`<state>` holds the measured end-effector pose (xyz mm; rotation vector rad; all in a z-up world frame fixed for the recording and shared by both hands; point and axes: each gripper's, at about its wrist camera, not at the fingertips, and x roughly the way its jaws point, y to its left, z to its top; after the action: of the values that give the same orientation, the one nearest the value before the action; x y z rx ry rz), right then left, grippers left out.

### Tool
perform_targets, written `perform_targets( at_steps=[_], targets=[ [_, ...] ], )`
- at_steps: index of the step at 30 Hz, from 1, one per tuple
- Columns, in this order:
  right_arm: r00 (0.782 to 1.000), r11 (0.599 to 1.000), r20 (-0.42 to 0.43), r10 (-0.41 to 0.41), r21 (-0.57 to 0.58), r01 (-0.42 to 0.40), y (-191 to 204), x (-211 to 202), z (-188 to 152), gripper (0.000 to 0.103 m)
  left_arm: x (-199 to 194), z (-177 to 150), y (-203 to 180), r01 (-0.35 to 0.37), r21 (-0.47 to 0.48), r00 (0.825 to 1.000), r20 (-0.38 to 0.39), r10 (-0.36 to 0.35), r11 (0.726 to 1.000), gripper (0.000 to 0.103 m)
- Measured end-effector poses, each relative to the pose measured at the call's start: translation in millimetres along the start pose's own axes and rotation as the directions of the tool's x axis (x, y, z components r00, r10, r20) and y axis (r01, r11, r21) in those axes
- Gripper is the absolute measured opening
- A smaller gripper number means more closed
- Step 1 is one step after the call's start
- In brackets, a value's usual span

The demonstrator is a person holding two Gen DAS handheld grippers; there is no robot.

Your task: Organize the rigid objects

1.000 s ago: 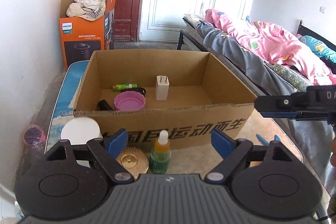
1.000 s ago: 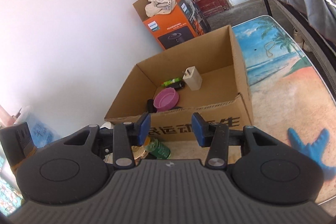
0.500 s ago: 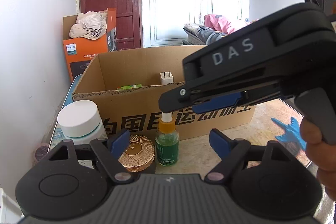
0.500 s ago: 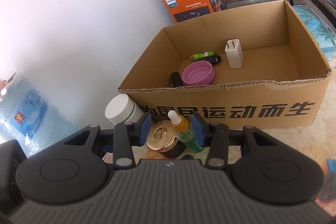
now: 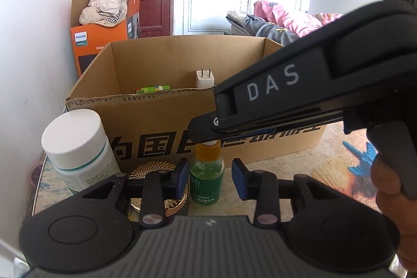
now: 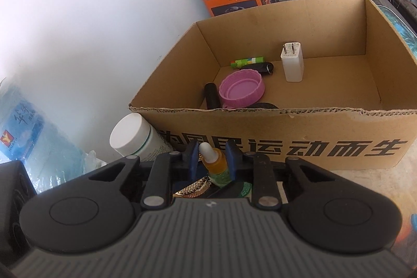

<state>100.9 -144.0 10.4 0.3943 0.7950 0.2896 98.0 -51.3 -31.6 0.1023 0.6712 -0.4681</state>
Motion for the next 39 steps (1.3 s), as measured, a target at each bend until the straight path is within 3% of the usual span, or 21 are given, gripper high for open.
perform_targets(
  at_steps=[9, 19, 23, 30, 39],
  targets=[
    [0.999, 0.999, -0.004, -0.033, 0.003, 0.033, -11, -12, 0, 0.019, -2, -3, -1, 0.088, -0.065, 0.996, -0.015, -0.089, 0.994, 0.037],
    [0.997, 0.997, -0.007, -0.075, 0.017, 0.075, -32, -40, -12, 0.019, -5, -19, -32, 0.185, -0.001, 0.981, -0.052, -0.185, 0.983, 0.04],
    [0.997, 0.997, -0.004, -0.071, 0.013, 0.071, -34, -42, -13, 0.02, -8, -24, -43, 0.123, 0.06, 0.992, -0.024, -0.122, 0.991, 0.04],
    [0.998, 0.998, -0.007, -0.058, 0.001, 0.058, -35, -41, -12, 0.021, 0, -19, -52, 0.072, 0.114, 0.997, -0.007, -0.072, 0.991, 0.044],
    [0.998, 0.997, -0.024, -0.055, -0.055, 0.053, -31, -38, -11, 0.022, 23, -17, -50, 0.058, 0.114, 0.998, -0.03, -0.055, 0.992, 0.042]
  ],
)
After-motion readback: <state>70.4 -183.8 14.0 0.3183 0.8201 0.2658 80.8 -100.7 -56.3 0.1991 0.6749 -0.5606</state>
